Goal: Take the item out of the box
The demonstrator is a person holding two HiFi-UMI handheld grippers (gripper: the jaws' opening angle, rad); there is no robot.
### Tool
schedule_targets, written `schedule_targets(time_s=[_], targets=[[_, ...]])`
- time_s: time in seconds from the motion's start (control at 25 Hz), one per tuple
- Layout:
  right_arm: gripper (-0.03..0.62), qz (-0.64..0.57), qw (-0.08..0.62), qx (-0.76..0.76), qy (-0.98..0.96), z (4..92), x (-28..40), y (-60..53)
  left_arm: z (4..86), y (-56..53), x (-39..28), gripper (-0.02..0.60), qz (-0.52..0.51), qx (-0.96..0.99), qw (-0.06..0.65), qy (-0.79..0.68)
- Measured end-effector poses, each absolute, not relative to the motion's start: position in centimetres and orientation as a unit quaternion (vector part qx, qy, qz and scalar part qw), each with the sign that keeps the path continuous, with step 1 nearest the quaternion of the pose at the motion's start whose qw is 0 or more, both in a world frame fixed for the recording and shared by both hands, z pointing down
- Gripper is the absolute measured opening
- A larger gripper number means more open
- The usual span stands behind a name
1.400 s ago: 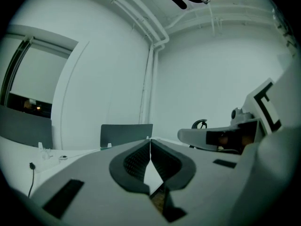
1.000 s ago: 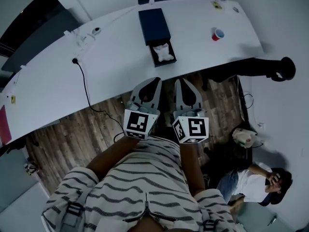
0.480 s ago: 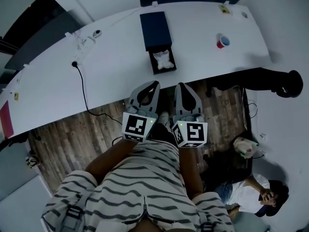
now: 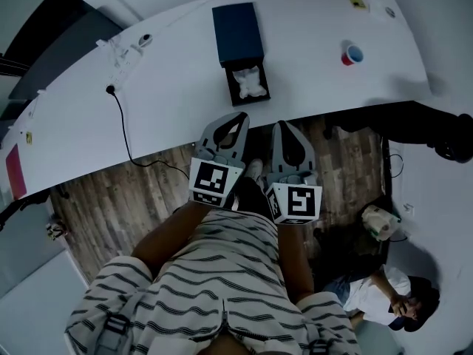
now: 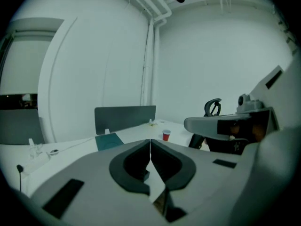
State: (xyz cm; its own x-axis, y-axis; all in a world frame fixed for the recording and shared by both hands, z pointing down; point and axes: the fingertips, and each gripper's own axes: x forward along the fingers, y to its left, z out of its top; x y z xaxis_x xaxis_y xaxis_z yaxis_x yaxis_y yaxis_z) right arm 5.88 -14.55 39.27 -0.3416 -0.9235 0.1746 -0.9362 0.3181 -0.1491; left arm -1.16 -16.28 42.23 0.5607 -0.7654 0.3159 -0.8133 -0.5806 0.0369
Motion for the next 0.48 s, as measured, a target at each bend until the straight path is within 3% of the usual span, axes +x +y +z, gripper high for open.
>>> schedule_targets(time_s=[0.48], targets=[[0.018, 0.137, 0.043, 0.566, -0.812, 42.6, 8.1, -15.7, 47.7, -20.4, 0.8, 0.026, 0.228, 0.862, 0.121, -0.435]])
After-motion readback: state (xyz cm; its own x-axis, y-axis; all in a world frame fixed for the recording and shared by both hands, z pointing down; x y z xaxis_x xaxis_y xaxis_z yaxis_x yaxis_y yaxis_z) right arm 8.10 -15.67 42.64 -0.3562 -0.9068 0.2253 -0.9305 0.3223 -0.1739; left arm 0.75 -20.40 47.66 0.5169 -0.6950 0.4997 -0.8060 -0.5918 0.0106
